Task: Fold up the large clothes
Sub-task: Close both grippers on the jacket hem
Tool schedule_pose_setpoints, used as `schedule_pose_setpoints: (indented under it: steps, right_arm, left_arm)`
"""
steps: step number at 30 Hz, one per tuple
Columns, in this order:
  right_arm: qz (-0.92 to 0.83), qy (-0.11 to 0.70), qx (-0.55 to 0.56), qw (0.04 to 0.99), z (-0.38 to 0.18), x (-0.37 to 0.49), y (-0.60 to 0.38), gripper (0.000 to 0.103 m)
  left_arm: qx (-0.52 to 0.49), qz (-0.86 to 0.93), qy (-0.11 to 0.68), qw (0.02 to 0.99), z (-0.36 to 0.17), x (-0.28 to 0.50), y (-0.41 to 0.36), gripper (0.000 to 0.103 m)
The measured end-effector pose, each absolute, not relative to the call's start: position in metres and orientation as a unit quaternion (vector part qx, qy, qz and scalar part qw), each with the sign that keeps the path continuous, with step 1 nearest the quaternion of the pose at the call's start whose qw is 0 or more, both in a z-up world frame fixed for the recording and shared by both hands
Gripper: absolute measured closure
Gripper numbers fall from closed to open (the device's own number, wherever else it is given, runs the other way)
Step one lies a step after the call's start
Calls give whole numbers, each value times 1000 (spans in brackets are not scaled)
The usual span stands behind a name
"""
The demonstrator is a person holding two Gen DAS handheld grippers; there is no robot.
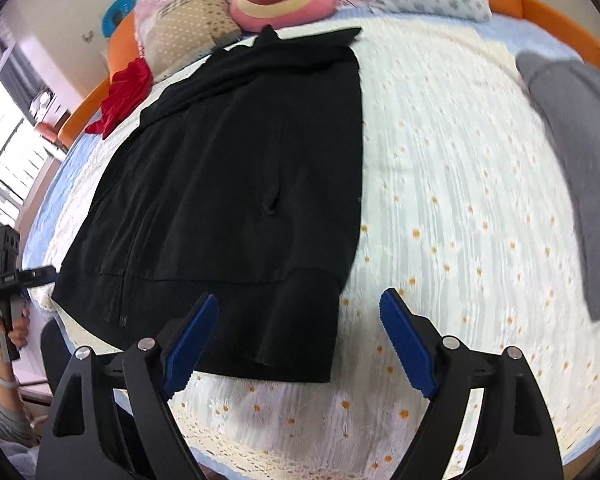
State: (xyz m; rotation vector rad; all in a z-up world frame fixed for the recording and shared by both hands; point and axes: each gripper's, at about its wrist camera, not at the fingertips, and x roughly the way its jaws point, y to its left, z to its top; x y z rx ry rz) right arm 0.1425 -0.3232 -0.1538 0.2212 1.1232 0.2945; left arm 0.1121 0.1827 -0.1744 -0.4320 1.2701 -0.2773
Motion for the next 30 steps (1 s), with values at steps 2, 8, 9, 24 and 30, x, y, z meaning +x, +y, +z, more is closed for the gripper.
schedule_pose_setpoints:
  steps: [2, 8, 9, 24, 30]
  right_arm:
    - [152, 532, 132, 823, -156, 142, -328, 21]
    - [164, 541, 133, 814, -155, 147, -324, 21]
    - [166, 541, 133, 813, -155, 148, -324, 21]
    - [204, 569, 153, 782, -183, 148, -323, 21]
    - [202, 584, 161, 770, -191, 156, -324, 20]
  left_arm:
    - [-205, -135, 592, 768, -176, 109, 177, 3]
    - [-192, -150, 606, 757, -174, 105, 158, 3]
    - [-193, -155, 610, 753, -176, 104, 154, 3]
    - [-187, -163, 641, 726, -188, 110, 128, 3]
    - [-210, -163, 643, 719, -192, 111, 138, 3]
